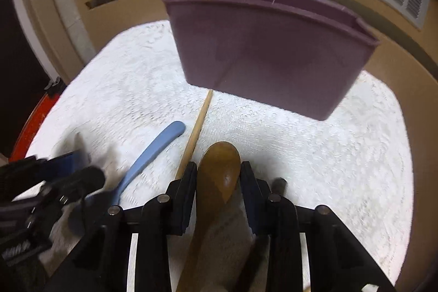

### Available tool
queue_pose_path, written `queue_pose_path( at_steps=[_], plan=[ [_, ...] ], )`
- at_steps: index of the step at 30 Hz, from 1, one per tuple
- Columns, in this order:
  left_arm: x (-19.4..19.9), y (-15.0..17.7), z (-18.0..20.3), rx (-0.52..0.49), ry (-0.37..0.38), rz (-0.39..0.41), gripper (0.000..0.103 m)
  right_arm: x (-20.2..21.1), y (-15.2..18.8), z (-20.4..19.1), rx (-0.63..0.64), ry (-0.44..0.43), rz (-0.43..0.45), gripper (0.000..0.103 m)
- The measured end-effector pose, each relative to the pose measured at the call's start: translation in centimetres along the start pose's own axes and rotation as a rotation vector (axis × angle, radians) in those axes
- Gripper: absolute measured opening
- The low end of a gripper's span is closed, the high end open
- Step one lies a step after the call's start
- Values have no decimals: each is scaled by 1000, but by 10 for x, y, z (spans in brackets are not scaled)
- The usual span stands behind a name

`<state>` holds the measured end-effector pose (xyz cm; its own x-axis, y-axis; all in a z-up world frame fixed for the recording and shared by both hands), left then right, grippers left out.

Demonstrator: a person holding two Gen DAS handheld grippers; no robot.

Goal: Organize utensils

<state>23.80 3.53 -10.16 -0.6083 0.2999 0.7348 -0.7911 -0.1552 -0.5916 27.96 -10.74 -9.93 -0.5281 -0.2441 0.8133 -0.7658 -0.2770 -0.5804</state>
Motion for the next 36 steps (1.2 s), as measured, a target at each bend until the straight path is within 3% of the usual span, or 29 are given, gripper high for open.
queue_pose_path(
  at_steps=[1, 8, 12, 15, 16, 17, 19, 20, 25, 30, 32, 33, 36],
  plan=[
    [3, -1, 2, -4, 4, 4, 15, 9, 1, 2, -1, -4, 16, 30],
    [24, -3, 19, -52, 14, 56, 11, 67, 6, 6, 12, -21, 118, 30],
    [32, -4, 26, -64, 21, 69, 11, 91, 12, 5, 19, -30, 153, 29],
    [32, -9, 17, -25, -15, 59, 14, 103, 13, 8, 21, -27, 174, 28],
    [25, -9, 13, -16, -26, 17, 19, 106, 14, 10, 18, -24, 177, 20],
    [20, -7, 10, -9, -31, -16, 32, 106, 15, 11, 13, -19, 174, 13],
    [5, -2, 4, 10, -50, -85, 54, 104, 18, 15, 3, -15, 162, 13],
    [0, 0, 4, 16, -49, -100, 56, 103, 20, 16, -2, -14, 160, 13],
    [-26, -2, 0, 86, -53, -148, 57, 92, 25, 17, -15, -37, 139, 13],
    [-43, -3, 8, 51, -78, -158, 55, 84, 27, 26, -45, -35, 126, 14],
    [-43, -1, 13, 12, -93, -130, 32, 82, 29, 34, -69, -27, 122, 15],
    [-43, 0, 13, 7, -90, -126, 32, 80, 30, 37, -77, -24, 117, 17],
    [-34, 3, 15, -32, -91, -76, 32, 70, 33, 43, -103, -18, 86, 44]
  ],
)
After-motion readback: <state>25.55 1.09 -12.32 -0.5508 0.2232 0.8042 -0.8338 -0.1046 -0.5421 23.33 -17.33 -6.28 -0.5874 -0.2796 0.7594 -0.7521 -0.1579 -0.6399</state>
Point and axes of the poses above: each gripper's, at about its wrist camera, not at the fingertips, and x roughly against the way its jaws point, z to its right, y to its underside, the point moved 4 cm from there along -x, roughly the way its jaws point, and after that the axes turned 1 degree about -y, right-handed, at the moved point
